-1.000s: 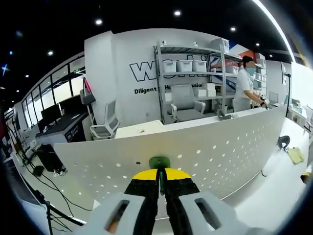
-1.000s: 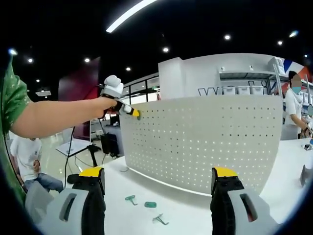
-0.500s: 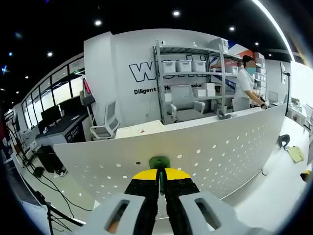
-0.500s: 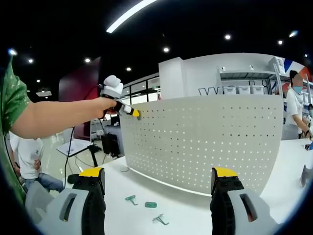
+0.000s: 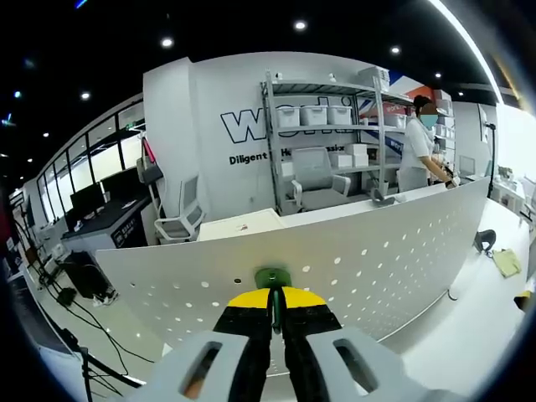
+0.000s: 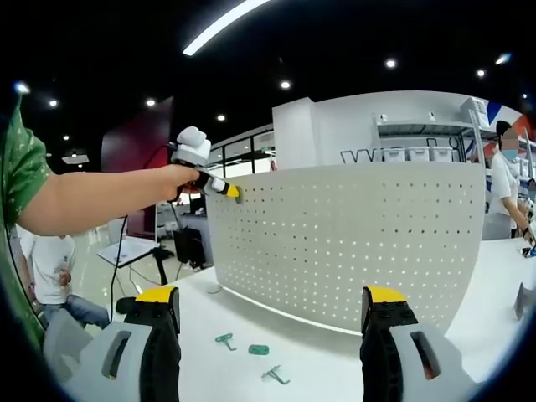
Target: Insert the hook assembly into the mounting plate slot until the hook locks in place.
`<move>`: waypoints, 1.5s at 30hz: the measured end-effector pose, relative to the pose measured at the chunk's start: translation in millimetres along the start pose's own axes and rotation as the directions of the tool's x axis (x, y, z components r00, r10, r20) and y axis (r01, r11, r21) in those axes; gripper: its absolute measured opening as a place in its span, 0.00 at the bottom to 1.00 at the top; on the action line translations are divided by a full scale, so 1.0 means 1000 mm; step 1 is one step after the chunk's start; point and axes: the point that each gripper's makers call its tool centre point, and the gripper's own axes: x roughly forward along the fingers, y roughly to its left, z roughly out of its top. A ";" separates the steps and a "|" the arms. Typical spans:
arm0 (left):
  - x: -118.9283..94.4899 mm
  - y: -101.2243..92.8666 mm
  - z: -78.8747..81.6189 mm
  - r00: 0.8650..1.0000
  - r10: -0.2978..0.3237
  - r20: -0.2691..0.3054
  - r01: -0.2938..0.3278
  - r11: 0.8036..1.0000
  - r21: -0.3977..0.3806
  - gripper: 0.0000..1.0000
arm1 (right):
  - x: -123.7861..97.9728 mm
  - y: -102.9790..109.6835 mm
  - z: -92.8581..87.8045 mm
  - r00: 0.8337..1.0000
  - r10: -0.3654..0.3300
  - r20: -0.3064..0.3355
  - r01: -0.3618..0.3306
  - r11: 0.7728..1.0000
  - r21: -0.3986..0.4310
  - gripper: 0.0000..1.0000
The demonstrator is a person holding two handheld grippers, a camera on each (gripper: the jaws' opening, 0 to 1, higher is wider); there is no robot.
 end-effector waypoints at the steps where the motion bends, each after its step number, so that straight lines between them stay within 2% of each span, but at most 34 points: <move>1: 0.001 0.000 0.000 1.000 0.000 0.000 0.000 1.000 -0.002 0.03 | 0.000 0.000 0.000 1.000 -0.001 0.000 0.001 1.000 0.000 0.91; 18: 0.004 0.000 -0.002 1.000 -0.004 -0.011 0.004 1.000 -0.014 0.03 | 0.001 -0.001 -0.002 1.000 -0.001 -0.008 0.001 1.000 -0.002 0.91; 25: 0.001 0.000 -0.003 1.000 -0.008 0.002 0.008 1.000 -0.010 0.03 | 0.003 0.003 0.000 1.000 0.008 -0.006 -0.008 1.000 -0.004 0.91; 41: -0.004 0.000 -0.011 1.000 -0.010 -0.012 0.010 1.000 -0.007 0.03 | 0.003 0.006 0.000 1.000 0.011 -0.004 -0.011 1.000 -0.006 0.91; 45: -0.008 0.001 -0.007 1.000 -0.012 -0.001 0.012 1.000 -0.012 0.03 | 0.003 0.005 -0.001 1.000 0.012 -0.007 -0.012 1.000 -0.007 0.91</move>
